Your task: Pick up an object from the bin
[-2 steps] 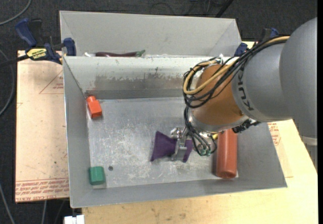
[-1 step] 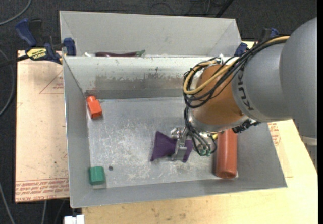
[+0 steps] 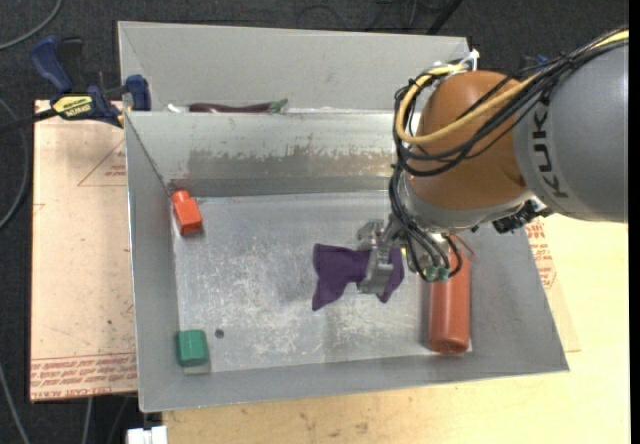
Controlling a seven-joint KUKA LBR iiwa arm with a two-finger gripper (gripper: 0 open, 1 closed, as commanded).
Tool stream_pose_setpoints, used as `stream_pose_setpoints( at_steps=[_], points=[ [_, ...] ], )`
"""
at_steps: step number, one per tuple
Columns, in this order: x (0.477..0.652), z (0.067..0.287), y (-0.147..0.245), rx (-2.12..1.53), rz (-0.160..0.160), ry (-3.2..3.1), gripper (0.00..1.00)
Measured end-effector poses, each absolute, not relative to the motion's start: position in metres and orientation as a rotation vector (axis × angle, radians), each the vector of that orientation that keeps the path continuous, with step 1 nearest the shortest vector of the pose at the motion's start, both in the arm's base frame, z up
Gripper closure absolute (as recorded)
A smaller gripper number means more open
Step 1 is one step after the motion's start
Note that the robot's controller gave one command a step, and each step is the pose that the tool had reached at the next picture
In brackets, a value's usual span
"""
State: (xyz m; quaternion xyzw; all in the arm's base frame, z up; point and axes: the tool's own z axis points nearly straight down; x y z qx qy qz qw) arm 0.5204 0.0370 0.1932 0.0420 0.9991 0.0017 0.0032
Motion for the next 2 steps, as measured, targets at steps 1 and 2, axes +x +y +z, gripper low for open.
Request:
stream_pose_setpoints(
  at_steps=[1, 2],
  points=[
    [0.52, 0.193, 0.037, 0.132, 0.005, 3.133, 1.0],
    [0.515, 0.335, 0.043, 0.11, 0.007, 3.129, 1.0]
  ],
)
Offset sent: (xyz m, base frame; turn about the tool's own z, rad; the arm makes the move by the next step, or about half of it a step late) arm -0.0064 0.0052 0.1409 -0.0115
